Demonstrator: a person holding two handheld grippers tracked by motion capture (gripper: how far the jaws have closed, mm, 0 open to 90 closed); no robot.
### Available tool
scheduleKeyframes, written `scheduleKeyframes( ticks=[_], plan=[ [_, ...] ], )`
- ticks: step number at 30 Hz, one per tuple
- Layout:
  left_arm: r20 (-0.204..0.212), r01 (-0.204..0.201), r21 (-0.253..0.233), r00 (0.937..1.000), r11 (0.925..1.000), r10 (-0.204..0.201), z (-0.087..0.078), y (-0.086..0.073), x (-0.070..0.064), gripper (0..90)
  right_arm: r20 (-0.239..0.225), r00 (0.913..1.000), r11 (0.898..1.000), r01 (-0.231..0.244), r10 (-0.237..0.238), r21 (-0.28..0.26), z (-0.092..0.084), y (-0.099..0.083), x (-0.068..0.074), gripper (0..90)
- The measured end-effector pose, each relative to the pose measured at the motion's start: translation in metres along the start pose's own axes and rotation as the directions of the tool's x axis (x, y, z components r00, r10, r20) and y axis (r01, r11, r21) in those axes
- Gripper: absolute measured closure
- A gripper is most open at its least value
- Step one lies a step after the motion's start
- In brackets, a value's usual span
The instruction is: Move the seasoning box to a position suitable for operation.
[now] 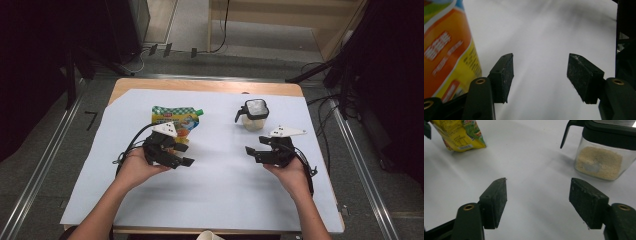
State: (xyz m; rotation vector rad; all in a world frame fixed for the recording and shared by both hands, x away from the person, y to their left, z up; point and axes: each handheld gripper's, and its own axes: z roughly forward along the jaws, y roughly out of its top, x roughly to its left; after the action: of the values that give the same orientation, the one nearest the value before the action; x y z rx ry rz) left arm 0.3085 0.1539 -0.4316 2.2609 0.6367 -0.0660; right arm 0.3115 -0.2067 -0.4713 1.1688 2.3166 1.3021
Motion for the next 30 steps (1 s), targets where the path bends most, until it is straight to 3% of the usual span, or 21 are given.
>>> scheduleKeyframes(
  ticks=[4,6,10,15,20,24,30],
  plan=[
    [0.008,-0.02,-0.008,0.9998,0.9998,0.02,0.004,0.005,-0.001,40.5,0.0,1.0,1.0,0.01,-0.01,0.007,0.001,0.0,0.002,34.4],
    [0.025,-0.01,-0.023,0.9996,0.9997,0.01,0.006,0.005,0.0,40.9,-0.009,0.9999,1.0,0.005,-0.005,0.016,0.002,0.0,0.002,35.7],
    [0.03,-0.028,0.021,0.9992,0.9994,0.027,0.012,-0.001,-0.001,41.0,-0.037,0.9993,0.999,0.001,0.001,0.045,0.004,-0.001,0.005,38.2],
    [0.033,-0.049,0.029,0.9983,0.9984,0.048,0.017,0.0,-0.003,41.3,-0.046,0.9989,0.999,-0.005,0.007,0.046,0.005,-0.003,0.009,43.4],
    [0.018,-0.061,0.017,0.998,0.998,0.061,0.013,-0.003,-0.008,41.5,-0.015,0.9996,0.998,0.026,-0.026,0.058,0.007,-0.004,0.01,45.5],
    [0.016,-0.053,0.008,0.9985,0.9986,0.053,0.01,-0.006,-0.007,41.8,-0.01,0.9999,0.997,-0.006,0.007,0.081,0.01,-0.006,0.009,48.9],
    [0.022,-0.057,0.003,0.9981,0.9984,0.057,0.013,-0.004,-0.009,41.8,-0.001,0.9999,0.993,0.016,-0.016,0.116,0.015,-0.007,0.01,49.2]
  ],
)
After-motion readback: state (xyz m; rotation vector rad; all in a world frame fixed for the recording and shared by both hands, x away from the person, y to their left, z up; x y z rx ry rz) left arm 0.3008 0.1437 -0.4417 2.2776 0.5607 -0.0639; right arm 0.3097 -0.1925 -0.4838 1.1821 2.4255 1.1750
